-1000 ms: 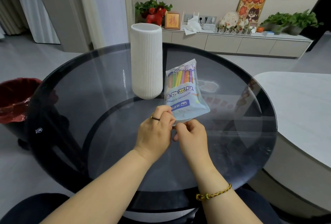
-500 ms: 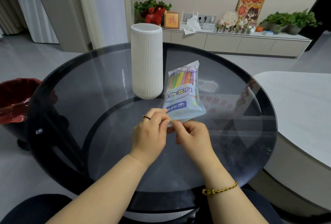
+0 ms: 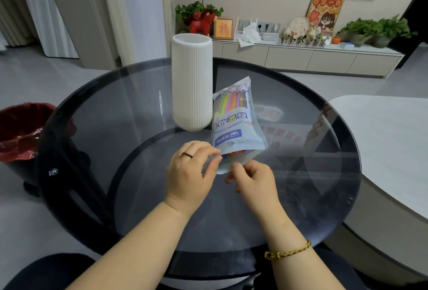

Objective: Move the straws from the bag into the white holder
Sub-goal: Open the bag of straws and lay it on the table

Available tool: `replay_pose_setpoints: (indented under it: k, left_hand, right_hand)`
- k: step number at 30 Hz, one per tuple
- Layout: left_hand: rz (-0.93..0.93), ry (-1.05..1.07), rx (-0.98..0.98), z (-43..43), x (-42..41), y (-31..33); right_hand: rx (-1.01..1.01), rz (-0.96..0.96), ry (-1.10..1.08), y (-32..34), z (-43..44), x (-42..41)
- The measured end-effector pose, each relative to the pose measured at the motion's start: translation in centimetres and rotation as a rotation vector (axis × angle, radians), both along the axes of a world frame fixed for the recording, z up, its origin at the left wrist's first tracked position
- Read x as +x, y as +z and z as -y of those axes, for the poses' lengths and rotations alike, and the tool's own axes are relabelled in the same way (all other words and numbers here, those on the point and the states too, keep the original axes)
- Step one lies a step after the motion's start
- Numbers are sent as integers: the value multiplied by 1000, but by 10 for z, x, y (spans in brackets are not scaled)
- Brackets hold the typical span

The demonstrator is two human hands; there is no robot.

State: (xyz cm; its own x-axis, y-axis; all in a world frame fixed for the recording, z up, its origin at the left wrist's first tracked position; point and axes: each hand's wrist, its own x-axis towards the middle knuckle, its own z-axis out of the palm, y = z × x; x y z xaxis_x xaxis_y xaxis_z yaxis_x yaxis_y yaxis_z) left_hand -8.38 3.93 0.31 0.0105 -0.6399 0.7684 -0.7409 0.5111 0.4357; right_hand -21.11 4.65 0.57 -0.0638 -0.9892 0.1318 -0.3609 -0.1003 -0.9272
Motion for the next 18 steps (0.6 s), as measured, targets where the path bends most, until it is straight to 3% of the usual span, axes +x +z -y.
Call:
replay_pose_setpoints:
  k: [4,12,15,18]
  left_hand:
    - [49,3,14,-1,-2,0]
    - [-64,36,74,1,-1,4]
    - [-268,25,154,2,2,9]
    - [-423,12,219,-3,5,14]
  right_hand:
    - [3,27,-28,1,1,-4]
    - [110,0,9,7,-3,-7]
    - [191,285,57,14,-5,-22]
    - [341,724,158,17,-7,-36]
